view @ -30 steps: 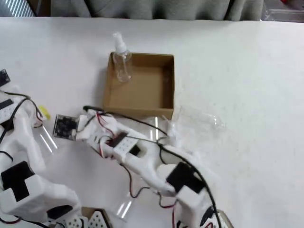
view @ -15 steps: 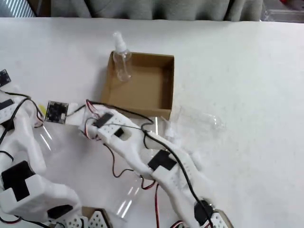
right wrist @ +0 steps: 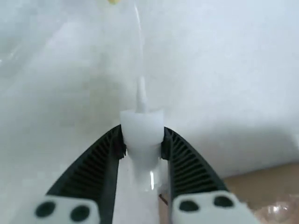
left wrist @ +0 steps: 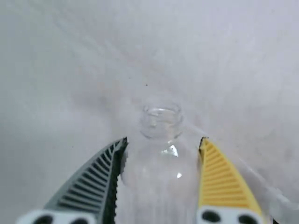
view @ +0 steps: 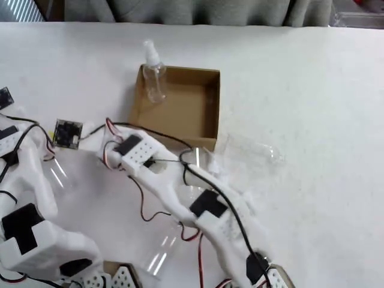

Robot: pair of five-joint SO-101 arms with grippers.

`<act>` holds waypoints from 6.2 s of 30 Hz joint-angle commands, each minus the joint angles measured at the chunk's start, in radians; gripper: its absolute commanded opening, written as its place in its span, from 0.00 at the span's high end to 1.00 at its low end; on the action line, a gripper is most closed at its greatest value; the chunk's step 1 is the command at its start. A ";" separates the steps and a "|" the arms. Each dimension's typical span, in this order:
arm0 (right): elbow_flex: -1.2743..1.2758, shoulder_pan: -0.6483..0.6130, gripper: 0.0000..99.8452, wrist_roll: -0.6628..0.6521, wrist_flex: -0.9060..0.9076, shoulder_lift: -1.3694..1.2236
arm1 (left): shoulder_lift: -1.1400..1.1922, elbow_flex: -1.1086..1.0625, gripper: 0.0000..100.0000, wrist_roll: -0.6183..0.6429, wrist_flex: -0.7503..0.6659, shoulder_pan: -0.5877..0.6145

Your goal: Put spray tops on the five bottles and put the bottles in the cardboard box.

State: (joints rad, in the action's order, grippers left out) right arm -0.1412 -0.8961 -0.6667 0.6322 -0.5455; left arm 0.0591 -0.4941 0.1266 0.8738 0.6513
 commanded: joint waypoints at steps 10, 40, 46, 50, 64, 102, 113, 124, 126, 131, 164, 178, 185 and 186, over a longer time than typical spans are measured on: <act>-0.034 0.056 0.98 0.005 0.369 0.455 | -0.004 0.006 0.97 0.006 -0.017 0.007; 0.652 1.072 0.98 -0.298 0.934 1.389 | -0.004 -0.008 0.97 -0.054 -0.012 0.007; 0.928 1.300 0.98 -0.502 0.776 1.417 | -0.004 -0.008 0.97 -0.057 -0.011 0.007; 1.020 1.431 0.98 -0.657 0.725 1.402 | -0.004 -0.008 0.97 -0.057 -0.011 0.007; 1.169 1.636 0.98 -0.957 0.452 1.313 | -0.005 -0.023 0.97 -0.058 -0.017 -0.010; 1.292 2.040 0.98 -0.502 0.269 1.311 | -0.007 -0.026 0.97 -0.058 -0.015 -0.025; 1.344 1.989 0.98 -0.391 0.203 1.311 | -0.007 -0.028 0.97 -0.058 -0.017 -0.025; 1.375 1.929 0.98 -0.224 0.154 1.310 | -0.005 -0.026 0.97 -0.058 -0.017 -0.025; 1.372 1.910 0.98 -0.192 0.150 1.310 | -0.005 -0.026 0.97 -0.058 -0.017 -0.025; 1.375 1.865 0.98 -0.150 0.156 1.308 | -0.004 -0.026 0.97 -0.060 -0.017 -0.027; 0.884 1.873 0.98 0.061 0.061 0.590 | -0.004 -0.028 0.97 -0.121 -0.018 -0.044; 0.667 1.644 0.98 0.259 0.300 0.576 | -0.004 -0.028 0.97 -0.121 -0.018 -0.044; 0.666 1.540 0.98 0.319 0.298 0.553 | -0.004 -0.026 0.97 -0.123 -0.018 -0.044; 0.666 1.529 0.98 0.325 0.300 0.556 | -0.004 -0.026 0.97 -0.123 -0.018 -0.044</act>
State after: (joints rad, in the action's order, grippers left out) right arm 0.5738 0.6674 -0.3629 0.9175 -0.0008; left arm 0.0591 -0.5247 0.0130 0.8707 0.6206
